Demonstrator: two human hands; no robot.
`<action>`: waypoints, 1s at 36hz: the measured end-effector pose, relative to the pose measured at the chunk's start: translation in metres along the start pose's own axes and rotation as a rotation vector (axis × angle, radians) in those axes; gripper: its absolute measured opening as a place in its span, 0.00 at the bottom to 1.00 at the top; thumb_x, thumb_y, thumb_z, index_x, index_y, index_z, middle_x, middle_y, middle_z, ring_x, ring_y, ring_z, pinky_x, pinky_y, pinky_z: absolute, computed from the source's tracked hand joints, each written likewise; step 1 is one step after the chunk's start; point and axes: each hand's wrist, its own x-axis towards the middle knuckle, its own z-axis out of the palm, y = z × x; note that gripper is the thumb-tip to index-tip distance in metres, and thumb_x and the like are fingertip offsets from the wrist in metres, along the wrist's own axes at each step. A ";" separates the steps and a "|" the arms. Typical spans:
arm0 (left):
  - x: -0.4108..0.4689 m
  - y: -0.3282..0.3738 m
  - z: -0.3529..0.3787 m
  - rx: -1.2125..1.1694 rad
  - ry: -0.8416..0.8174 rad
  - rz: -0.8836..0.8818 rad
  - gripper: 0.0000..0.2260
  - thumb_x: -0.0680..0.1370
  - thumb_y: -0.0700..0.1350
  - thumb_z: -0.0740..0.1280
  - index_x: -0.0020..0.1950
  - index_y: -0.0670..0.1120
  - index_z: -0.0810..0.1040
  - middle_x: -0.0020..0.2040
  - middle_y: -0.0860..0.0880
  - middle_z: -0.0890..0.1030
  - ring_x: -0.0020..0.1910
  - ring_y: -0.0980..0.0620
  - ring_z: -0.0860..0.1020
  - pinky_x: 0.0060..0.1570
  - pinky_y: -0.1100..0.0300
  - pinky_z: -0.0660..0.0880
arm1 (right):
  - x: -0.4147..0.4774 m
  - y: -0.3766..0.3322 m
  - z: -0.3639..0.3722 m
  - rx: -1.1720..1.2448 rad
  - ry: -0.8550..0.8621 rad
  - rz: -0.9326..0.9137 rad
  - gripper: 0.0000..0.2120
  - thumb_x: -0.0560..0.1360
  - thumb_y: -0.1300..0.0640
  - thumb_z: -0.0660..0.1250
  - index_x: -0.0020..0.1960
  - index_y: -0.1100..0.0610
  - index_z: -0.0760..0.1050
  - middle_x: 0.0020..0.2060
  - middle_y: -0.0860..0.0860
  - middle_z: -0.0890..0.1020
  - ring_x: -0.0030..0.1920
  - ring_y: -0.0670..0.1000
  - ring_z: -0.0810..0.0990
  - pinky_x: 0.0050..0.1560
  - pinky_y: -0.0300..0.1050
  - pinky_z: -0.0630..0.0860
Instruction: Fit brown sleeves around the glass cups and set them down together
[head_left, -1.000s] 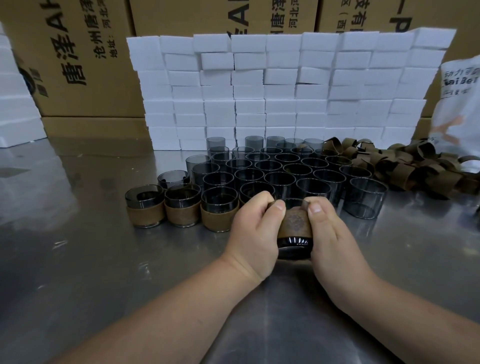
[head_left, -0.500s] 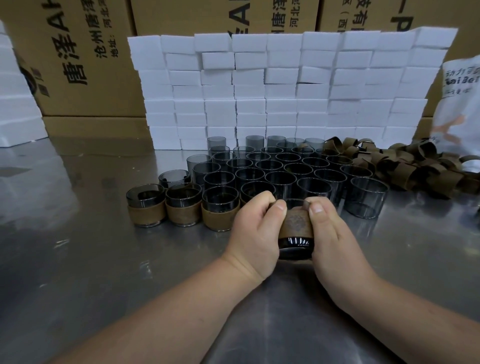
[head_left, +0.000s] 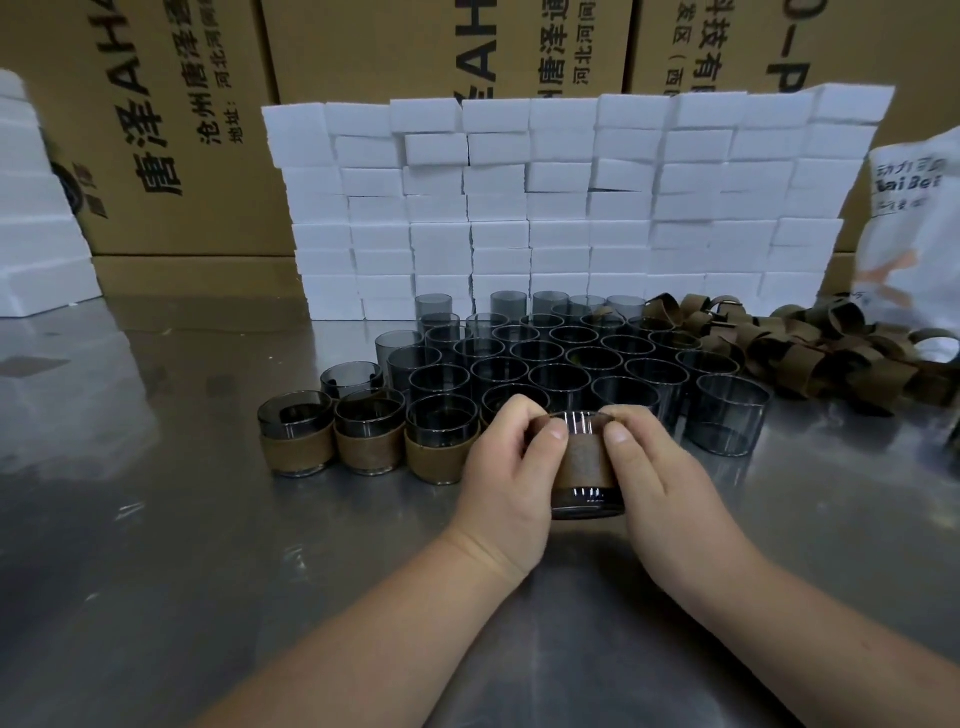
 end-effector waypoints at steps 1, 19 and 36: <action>0.000 0.000 0.000 0.014 0.000 -0.004 0.13 0.68 0.58 0.58 0.35 0.48 0.67 0.30 0.57 0.70 0.32 0.58 0.67 0.35 0.61 0.66 | 0.001 -0.001 -0.002 -0.034 -0.012 -0.003 0.08 0.72 0.42 0.53 0.44 0.37 0.70 0.39 0.39 0.79 0.44 0.35 0.75 0.39 0.28 0.68; 0.002 -0.006 0.000 0.306 -0.112 -0.071 0.07 0.74 0.50 0.60 0.37 0.57 0.73 0.49 0.64 0.73 0.53 0.70 0.69 0.52 0.75 0.64 | 0.023 0.018 -0.031 -0.362 -0.241 -0.097 0.08 0.62 0.41 0.70 0.36 0.41 0.71 0.52 0.30 0.71 0.48 0.33 0.73 0.51 0.43 0.72; 0.002 -0.002 0.000 0.502 -0.057 -0.206 0.06 0.76 0.48 0.61 0.39 0.54 0.73 0.39 0.56 0.73 0.36 0.58 0.72 0.35 0.60 0.67 | 0.025 0.031 -0.012 -0.528 0.017 -0.043 0.20 0.69 0.56 0.74 0.60 0.50 0.75 0.42 0.38 0.66 0.40 0.33 0.72 0.37 0.24 0.67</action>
